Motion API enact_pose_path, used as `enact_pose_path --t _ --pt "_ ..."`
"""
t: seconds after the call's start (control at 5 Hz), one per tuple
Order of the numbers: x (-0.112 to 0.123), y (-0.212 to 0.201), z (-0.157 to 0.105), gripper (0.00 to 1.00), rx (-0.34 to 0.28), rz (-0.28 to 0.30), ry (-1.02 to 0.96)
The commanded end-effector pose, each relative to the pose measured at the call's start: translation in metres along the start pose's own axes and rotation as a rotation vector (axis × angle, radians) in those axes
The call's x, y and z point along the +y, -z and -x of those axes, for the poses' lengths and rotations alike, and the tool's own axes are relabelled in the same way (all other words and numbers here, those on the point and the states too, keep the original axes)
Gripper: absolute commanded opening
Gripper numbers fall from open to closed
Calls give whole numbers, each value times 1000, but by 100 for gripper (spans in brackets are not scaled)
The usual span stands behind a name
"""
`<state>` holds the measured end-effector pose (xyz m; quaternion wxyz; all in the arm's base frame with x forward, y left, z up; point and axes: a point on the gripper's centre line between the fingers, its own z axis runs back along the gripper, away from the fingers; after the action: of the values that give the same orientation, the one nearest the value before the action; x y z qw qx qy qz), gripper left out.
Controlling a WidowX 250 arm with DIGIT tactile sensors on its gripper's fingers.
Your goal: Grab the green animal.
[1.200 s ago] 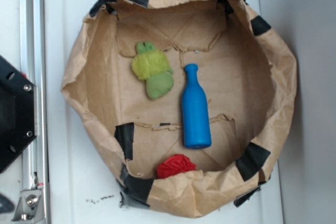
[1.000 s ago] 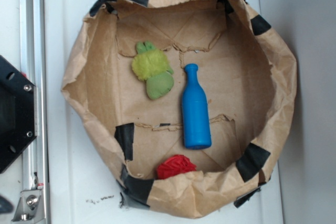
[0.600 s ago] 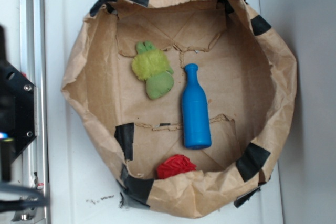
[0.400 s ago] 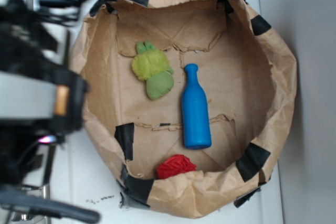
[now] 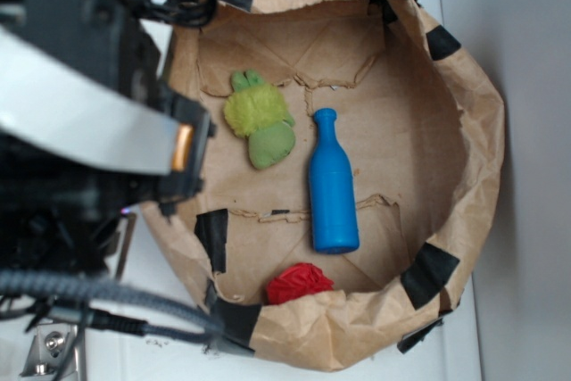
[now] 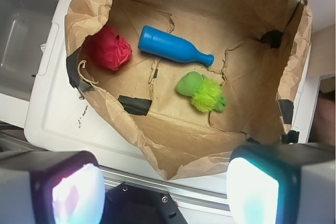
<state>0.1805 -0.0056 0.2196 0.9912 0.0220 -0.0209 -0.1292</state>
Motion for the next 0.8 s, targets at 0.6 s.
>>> enact_pose_path --t 0.6 --pt "39 58 -56 100 -112 50 901"
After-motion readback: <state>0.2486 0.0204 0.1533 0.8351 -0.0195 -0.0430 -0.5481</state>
